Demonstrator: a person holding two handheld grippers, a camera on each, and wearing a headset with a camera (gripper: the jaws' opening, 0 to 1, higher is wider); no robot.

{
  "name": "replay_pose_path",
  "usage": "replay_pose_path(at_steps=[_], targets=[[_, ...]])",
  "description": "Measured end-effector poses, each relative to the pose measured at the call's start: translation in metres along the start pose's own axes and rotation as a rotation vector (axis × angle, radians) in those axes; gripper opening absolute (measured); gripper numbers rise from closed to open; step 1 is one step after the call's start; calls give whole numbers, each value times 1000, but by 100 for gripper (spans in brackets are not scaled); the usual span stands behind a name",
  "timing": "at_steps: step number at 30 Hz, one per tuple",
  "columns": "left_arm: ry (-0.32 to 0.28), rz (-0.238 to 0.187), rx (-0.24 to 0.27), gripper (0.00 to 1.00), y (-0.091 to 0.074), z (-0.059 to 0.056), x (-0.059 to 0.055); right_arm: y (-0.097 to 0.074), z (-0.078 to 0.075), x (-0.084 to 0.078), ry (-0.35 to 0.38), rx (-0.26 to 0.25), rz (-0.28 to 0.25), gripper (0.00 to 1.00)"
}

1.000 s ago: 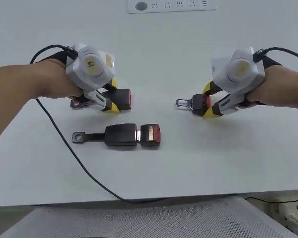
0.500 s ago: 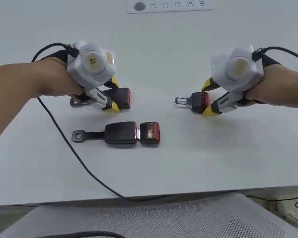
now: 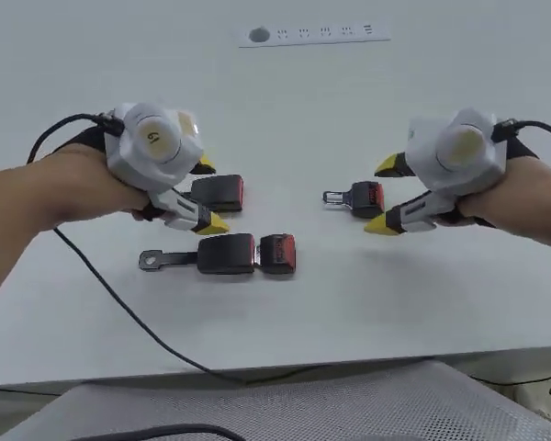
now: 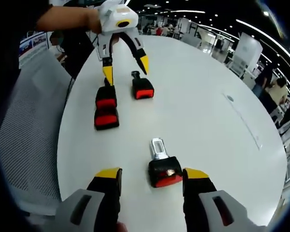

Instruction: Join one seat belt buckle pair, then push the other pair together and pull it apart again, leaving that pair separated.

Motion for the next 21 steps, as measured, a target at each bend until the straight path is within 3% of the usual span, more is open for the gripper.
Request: replay_pose_path(at_steps=[3,7,13,15,21], targets=[[-57,-16,39,66,-12,-17,-12,-5,10,-5,40,-25,-27,53],[-96,-27,45,81,-24,-37,-24,-11,26,-10,94,-45,-50,63],[-199,-64,114,90,-40,-49,-43,-23,51,-8,155,-75,-94,74],[-215,-60,130,92,-45,-56,-51,-26,56,-7,166,-83,-105,78],[-293,-67,181,94,-58,-63,-67,-29,65,-11,213,-101,-126,88]])
Point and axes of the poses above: the centre of the closed fingertips' face, and the gripper's own axes: y roughly forward along the fingers, z roughly to its left, x roughly out of its top, the point moved 10 cm from there along -y, roughly backward along the fingers, and after that the axes turned 3 degrees about -y, right-handed, at the moved point
